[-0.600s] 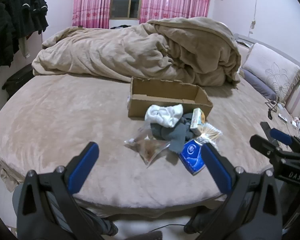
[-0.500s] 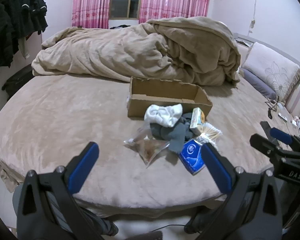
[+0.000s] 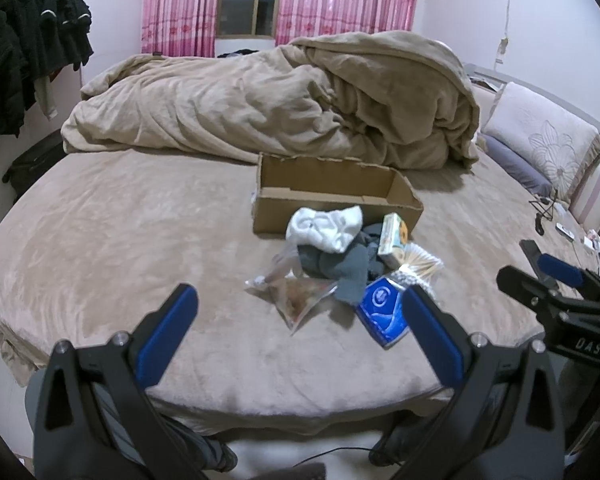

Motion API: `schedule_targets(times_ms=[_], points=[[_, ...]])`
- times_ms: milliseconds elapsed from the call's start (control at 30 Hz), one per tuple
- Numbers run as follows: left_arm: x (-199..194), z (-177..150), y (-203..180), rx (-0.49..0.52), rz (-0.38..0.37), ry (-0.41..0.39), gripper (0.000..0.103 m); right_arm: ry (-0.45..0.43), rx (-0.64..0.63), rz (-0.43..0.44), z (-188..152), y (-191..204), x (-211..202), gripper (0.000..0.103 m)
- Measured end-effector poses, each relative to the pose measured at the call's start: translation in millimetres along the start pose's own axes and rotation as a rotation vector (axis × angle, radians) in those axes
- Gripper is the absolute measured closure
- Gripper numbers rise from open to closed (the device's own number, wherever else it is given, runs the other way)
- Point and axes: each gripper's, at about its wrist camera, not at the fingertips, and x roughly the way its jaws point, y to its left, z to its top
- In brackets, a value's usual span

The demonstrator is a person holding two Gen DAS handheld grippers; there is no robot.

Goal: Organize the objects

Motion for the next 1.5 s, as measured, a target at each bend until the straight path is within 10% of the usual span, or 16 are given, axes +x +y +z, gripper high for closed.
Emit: schedule_targets(times_ms=[1500], points=[[-11, 46, 3, 0.015, -0.019, 0.039, 0.0, 0.061, 0.014, 0.0, 46, 0, -7, 0.002]])
